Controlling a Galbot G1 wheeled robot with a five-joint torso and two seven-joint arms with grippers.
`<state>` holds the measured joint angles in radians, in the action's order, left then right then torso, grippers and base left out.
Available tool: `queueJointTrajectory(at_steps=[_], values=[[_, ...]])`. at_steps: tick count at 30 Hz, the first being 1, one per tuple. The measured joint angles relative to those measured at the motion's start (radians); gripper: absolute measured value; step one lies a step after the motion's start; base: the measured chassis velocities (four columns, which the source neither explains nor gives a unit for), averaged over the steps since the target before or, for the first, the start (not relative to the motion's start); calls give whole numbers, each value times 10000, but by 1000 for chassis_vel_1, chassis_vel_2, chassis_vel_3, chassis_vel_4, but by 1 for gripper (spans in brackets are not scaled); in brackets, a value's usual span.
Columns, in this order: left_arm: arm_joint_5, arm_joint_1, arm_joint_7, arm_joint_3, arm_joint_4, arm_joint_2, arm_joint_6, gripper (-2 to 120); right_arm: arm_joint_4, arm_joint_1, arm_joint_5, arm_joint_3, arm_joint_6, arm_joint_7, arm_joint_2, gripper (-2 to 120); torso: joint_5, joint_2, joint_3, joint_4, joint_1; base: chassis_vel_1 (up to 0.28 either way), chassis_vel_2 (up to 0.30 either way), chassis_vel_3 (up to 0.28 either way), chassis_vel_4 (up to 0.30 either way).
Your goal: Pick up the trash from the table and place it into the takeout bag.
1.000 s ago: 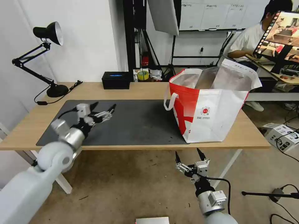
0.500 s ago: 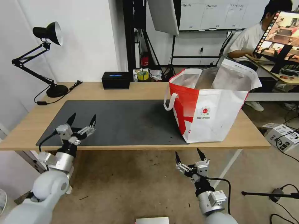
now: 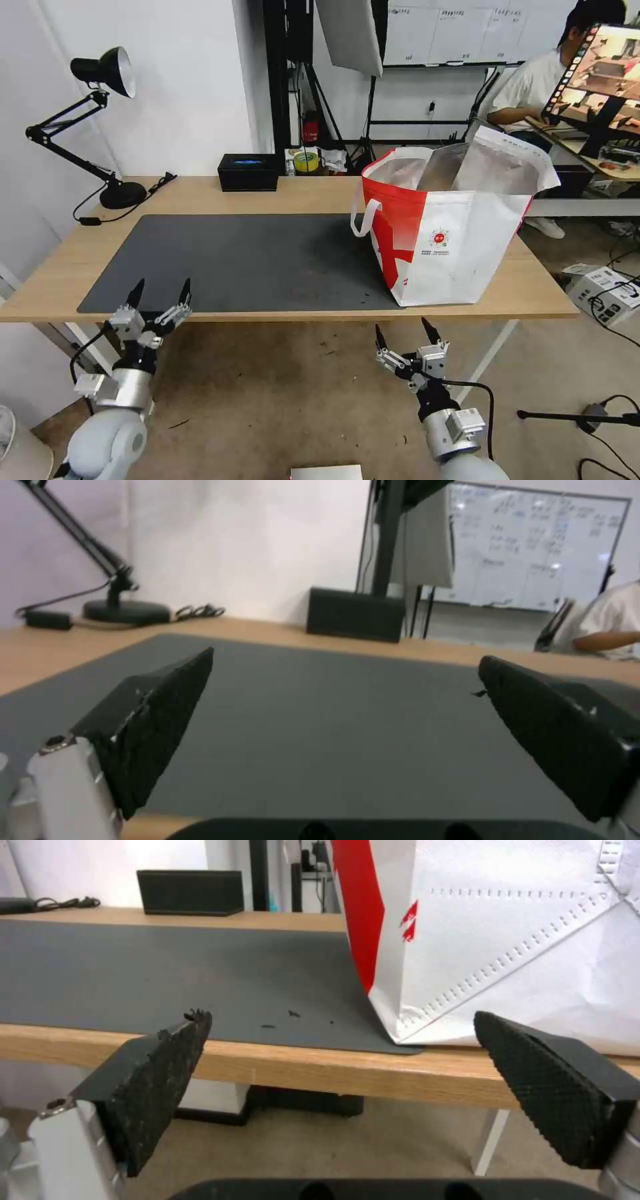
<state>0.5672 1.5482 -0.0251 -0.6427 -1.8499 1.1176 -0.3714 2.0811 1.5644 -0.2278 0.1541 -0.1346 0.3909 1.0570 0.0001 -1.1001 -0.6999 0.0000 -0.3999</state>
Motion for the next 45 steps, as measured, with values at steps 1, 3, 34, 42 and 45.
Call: queueJointTrajectory(at_steps=[1,3,34,42,45], values=[[-10,114,-8,-41,11,59,0,100,0,0,0,0,0,0,0,100,0,0,0,0,0,0,0,0,0],[18,405,-165,-122,22,150,2,100,0,0,0,0,0,0,0,100,0,1,0,0,0,0,0,0,0],[175,782,-312,-438,59,360,-106,100,0,0,0,0,0,0,0,100,0,1,0,0,-1,0,0,0,0],[178,777,-312,-433,58,356,-101,100,0,0,0,0,0,0,0,100,-1,1,-1,0,-1,0,0,0,0],[178,775,-311,-431,58,354,-99,100,0,0,0,0,0,0,0,100,-1,1,-1,0,0,0,0,0,0]])
